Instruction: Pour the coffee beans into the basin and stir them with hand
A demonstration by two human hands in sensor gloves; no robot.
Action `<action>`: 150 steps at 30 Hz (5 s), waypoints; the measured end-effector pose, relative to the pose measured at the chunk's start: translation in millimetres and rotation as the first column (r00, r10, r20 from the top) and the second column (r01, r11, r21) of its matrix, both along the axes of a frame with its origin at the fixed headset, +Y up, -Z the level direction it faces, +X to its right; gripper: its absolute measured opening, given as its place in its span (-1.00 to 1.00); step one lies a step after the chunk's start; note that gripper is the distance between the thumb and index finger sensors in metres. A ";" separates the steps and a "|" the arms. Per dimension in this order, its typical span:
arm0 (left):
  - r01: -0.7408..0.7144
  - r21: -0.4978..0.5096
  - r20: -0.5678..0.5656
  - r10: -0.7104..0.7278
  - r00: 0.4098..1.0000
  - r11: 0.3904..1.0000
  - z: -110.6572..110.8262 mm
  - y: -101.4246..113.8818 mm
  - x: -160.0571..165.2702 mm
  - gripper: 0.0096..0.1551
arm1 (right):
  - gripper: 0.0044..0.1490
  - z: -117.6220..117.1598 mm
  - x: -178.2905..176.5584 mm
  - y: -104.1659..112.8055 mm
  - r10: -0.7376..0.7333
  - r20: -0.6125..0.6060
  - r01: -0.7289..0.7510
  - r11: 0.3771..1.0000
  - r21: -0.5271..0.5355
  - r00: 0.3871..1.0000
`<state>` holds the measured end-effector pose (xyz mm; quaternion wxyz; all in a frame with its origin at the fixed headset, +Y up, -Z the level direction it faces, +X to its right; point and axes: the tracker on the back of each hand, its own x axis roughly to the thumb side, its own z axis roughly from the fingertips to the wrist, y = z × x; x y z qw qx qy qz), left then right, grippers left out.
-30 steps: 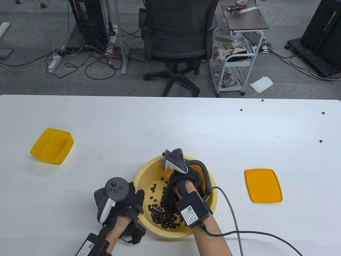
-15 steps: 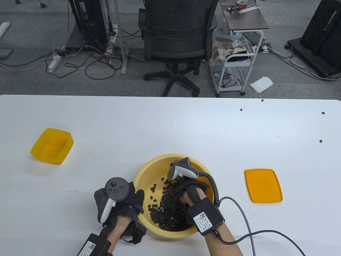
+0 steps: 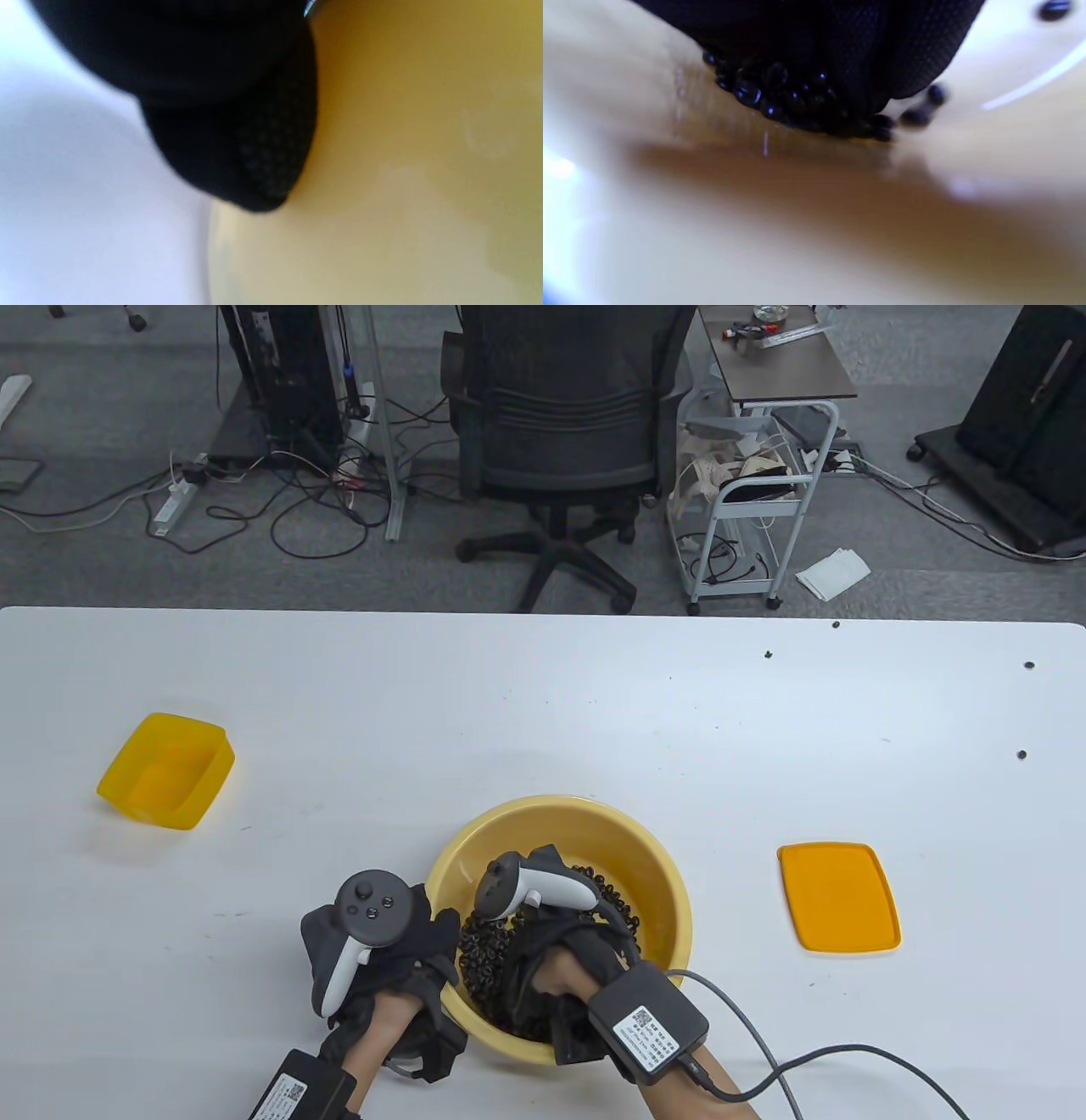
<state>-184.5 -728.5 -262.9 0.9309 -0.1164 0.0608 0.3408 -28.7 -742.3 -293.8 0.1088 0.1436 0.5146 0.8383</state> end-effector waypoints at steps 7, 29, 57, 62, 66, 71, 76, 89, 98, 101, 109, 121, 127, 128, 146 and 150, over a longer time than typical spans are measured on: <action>0.001 -0.001 0.011 -0.001 1.000 1.000 -0.4 0.1 0.4 -0.26 | -0.38 -17.2 -11.5 4.3 -0.090 0.166 0.078 0.994 0.073 0.982; -0.002 -0.005 0.026 0.002 1.000 1.000 -0.5 0.1 0.0 -0.26 | -0.43 -68.8 15.4 12.5 0.395 0.329 -0.514 0.640 0.571 0.858; 0.001 0.001 -0.006 -0.001 1.000 1.000 0.2 -0.1 0.4 -0.27 | -0.43 -1.0 22.4 -0.5 0.347 -0.041 -0.345 0.937 0.047 0.937; 0.001 0.004 -0.004 -0.001 1.000 1.000 0.1 -0.3 0.4 -0.27 | -0.42 5.2 4.8 -1.8 0.196 -0.063 -0.196 0.981 0.007 0.979; 0.002 0.006 -0.002 -0.001 1.000 1.000 0.2 -0.3 0.4 -0.27 | -0.41 1.7 -12.6 1.7 0.088 -0.014 -0.088 0.995 0.045 0.996; -0.012 0.007 0.007 0.012 1.000 1.000 -0.1 -1.1 -0.6 -0.27 | -0.40 -11.5 -28.8 9.2 0.012 0.067 -0.021 0.992 0.127 0.998; -0.004 0.006 0.009 0.004 1.000 1.000 -0.1 -0.5 -0.1 -0.27 | -0.40 -29.1 -33.0 12.9 -0.003 0.074 -0.018 0.962 0.273 0.997; -0.005 0.003 0.020 0.005 1.000 1.000 -0.4 0.0 0.2 -0.27 | -0.43 -69.7 -9.6 17.5 0.117 0.311 -0.264 0.833 0.486 0.943; -0.005 0.000 0.019 0.005 1.000 1.000 -0.4 0.3 0.3 -0.27 | -0.39 -71.8 11.2 12.0 0.438 0.348 -0.559 0.681 0.473 0.829; -0.005 -0.001 0.017 0.005 1.000 1.000 -0.4 0.3 0.2 -0.27 | -0.39 -70.4 23.8 12.1 0.475 0.343 -0.585 0.693 0.421 0.810; 0.000 -0.002 0.006 0.000 1.000 1.000 -0.3 0.7 0.5 -0.27 | -0.38 -51.2 48.1 11.8 0.498 0.261 -0.559 0.778 0.286 0.827; -0.001 0.002 0.000 0.001 1.000 1.000 -0.1 0.2 0.3 -0.27 | -0.39 8.1 20.9 7.7 0.335 -0.026 -0.329 0.935 0.135 0.942; -0.002 0.001 0.000 0.002 1.000 1.000 0.7 -0.1 -0.8 -0.26 | -0.35 21.6 3.6 13.2 0.124 -0.079 -0.115 0.987 0.114 0.989; 0.003 0.000 0.002 -0.003 1.000 1.000 0.7 0.1 -1.3 -0.26 | -0.34 22.6 2.4 14.4 0.097 -0.084 -0.087 0.990 0.110 0.992; 0.518 0.474 0.053 -0.610 0.790 0.712 25.3 58.9 -24.3 -0.08 | -0.07 25.5 145.0 104.3 -0.432 0.133 0.246 0.711 0.659 0.892; 0.581 0.516 -0.018 -0.671 0.742 0.629 30.7 64.4 -29.1 -0.06 | -0.03 34.6 186.8 88.8 -0.420 0.173 0.134 0.607 0.783 0.891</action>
